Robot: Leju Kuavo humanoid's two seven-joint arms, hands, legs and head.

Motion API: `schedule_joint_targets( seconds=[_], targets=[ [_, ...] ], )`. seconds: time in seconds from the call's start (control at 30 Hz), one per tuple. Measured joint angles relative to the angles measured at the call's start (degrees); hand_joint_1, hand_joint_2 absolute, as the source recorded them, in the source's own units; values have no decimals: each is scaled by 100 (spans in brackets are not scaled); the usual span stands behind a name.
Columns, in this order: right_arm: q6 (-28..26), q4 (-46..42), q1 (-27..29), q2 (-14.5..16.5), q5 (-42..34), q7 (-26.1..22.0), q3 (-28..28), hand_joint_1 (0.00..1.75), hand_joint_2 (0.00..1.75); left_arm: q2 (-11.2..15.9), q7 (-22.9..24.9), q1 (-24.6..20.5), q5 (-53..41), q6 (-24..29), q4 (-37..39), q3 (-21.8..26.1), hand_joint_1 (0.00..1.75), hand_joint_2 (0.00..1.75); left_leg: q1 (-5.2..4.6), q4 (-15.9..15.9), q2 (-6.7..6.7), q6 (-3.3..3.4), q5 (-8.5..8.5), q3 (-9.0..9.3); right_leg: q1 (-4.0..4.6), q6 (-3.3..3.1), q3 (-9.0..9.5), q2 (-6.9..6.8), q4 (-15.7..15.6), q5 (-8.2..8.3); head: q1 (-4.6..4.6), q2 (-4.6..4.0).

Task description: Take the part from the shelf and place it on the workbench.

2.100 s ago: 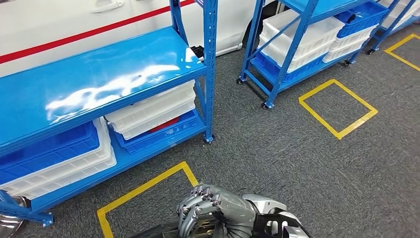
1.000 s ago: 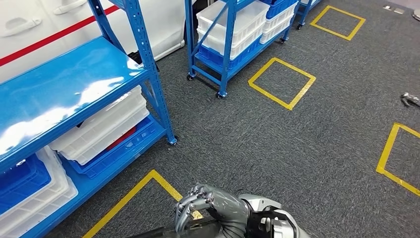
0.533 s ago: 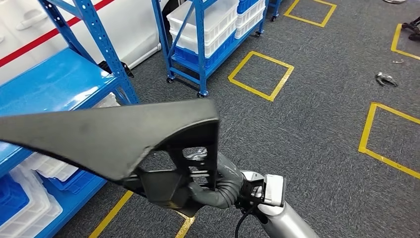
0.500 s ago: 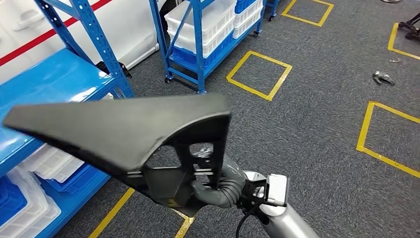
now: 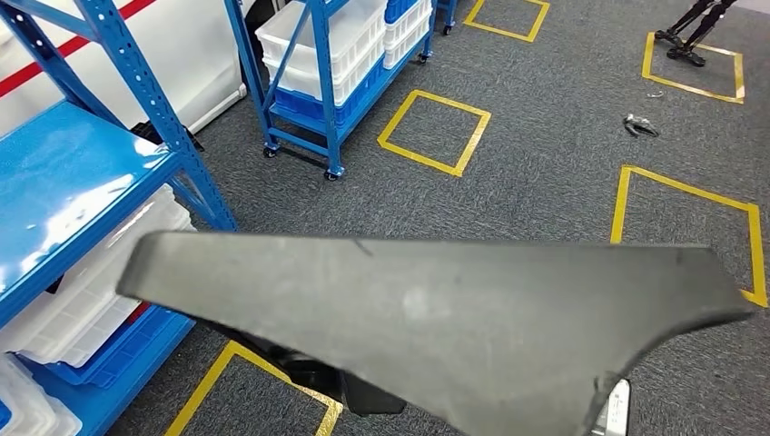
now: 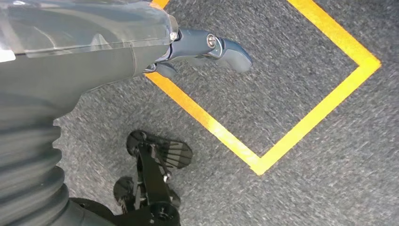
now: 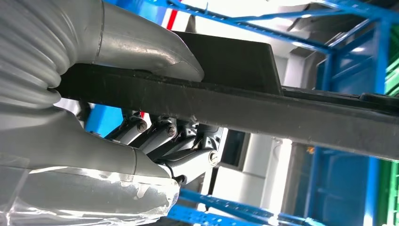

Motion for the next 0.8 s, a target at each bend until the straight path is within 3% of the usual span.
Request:
schedule_joint_targets(
  seconds=[0.03,0.1,0.17,0.2,0.27,0.3,0.37,0.43,0.5,0.53,0.57,0.6,0.67,0.73,0.8],
  targets=[
    [29,-40,71,-21,35,7,-29,157,175,0,9,3,7,-2,0,11,0,175,-3,2,53,0,-5,3,-2,-1,59,-18,-104,108,1,0],
    [83,-114,169,-53,115,21,-66,157,175,1,52,-1,25,-1,0,33,0,175,-9,6,148,-18,-22,21,13,-32,451,-163,-832,445,1,0],
    [124,-169,232,-67,194,28,-84,157,175,9,104,-1,40,9,0,62,0,175,-33,19,229,-62,-47,38,64,-85,763,-327,-1436,616,-1,0],
    [142,-185,269,-72,228,26,-94,157,175,17,128,0,44,19,0,80,0,175,-43,20,270,-88,-56,46,87,-109,806,-356,-1539,616,-2,0],
    [179,-201,374,-91,304,3,-126,157,175,36,173,-1,45,67,0,110,0,175,-53,5,353,-146,-65,72,95,-157,801,-255,-1563,636,-4,0],
    [195,-202,430,-106,341,-25,-142,157,175,48,189,-3,44,100,0,119,0,175,-46,24,325,-178,-93,79,80,-185,811,-209,-1587,652,-4,0],
    [222,-202,504,-135,395,-109,-165,157,175,73,178,2,40,176,0,132,0,175,-31,301,145,-230,-304,-18,42,-246,834,-120,-1631,684,-8,0],
    [270,-199,581,-159,423,-193,-190,157,175,110,104,25,36,226,0,156,0,175,-17,988,-42,-255,-668,-320,38,-282,837,-28,-1634,693,-11,0],
    [337,-192,668,-180,450,-225,-219,157,175,146,24,52,36,256,0,193,0,175,-12,1515,-86,-267,-824,-565,43,-291,834,84,-1621,693,-11,0],
    [372,-187,687,-187,467,-226,-227,157,175,158,-3,58,38,270,0,209,0,175,-9,1494,-93,-268,-742,-560,42,-289,832,145,-1610,692,-11,0],
    [412,-181,685,-191,485,-226,-231,157,175,172,-23,58,41,281,0,226,0,175,-4,1264,-108,-262,-569,-457,39,-284,832,207,-1596,689,-12,0],
    [459,-177,664,-191,498,-226,-227,157,175,188,-35,51,46,283,-1,242,0,175,6,899,-161,-254,-364,-291,35,-275,829,266,-1579,683,-11,0],
    [542,-172,576,-187,507,-225,-201,157,175,226,-45,26,70,250,-2,277,0,175,17,260,-311,-231,-133,4,48,-237,804,377,-1532,670,-9,0],
    [595,-170,463,-188,501,-220,-148,157,175,262,-61,1,94,188,-7,325,0,175,7,72,-364,-192,-126,85,43,-180,760,465,-1512,685,-5,0],
    [607,-167,360,-189,490,-191,-83,157,175,285,-89,-22,99,137,-19,367,0,175,10,36,-286,-117,-89,84,31,-117,729,491,-1506,693,-3,0]
  ],
)
